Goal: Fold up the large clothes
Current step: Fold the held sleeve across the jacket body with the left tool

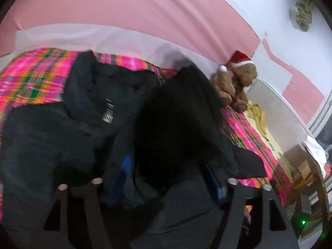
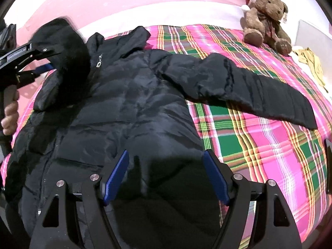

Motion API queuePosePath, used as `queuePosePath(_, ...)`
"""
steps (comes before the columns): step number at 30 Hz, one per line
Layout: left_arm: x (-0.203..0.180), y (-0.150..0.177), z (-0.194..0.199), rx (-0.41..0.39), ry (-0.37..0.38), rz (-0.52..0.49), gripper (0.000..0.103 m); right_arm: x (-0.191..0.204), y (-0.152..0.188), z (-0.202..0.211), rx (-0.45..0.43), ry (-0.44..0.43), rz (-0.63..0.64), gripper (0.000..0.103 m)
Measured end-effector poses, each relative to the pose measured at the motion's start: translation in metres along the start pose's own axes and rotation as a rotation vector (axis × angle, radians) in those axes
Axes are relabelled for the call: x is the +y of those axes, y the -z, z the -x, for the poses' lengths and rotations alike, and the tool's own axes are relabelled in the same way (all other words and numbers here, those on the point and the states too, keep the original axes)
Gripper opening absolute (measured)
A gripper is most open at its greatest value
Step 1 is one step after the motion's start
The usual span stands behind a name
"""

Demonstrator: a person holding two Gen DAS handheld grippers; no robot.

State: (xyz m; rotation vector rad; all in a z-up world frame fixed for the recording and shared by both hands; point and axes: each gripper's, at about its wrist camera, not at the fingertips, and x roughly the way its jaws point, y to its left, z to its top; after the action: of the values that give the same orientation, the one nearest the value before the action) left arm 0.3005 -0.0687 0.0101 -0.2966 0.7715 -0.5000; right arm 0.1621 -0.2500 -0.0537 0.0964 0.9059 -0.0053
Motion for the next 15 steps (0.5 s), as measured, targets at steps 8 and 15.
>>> queuePosePath(8, -0.019, 0.009, 0.002, 0.046, 0.090, -0.023, 0.082, -0.011, 0.000, 0.002, -0.009, -0.001, -0.024, 0.074)
queuePosePath(15, 0.031, -0.010, 0.036, -0.032, -0.066, -0.039, 0.082, -0.002, -0.018, 0.003, -0.038, -0.045, -0.028, 0.074)
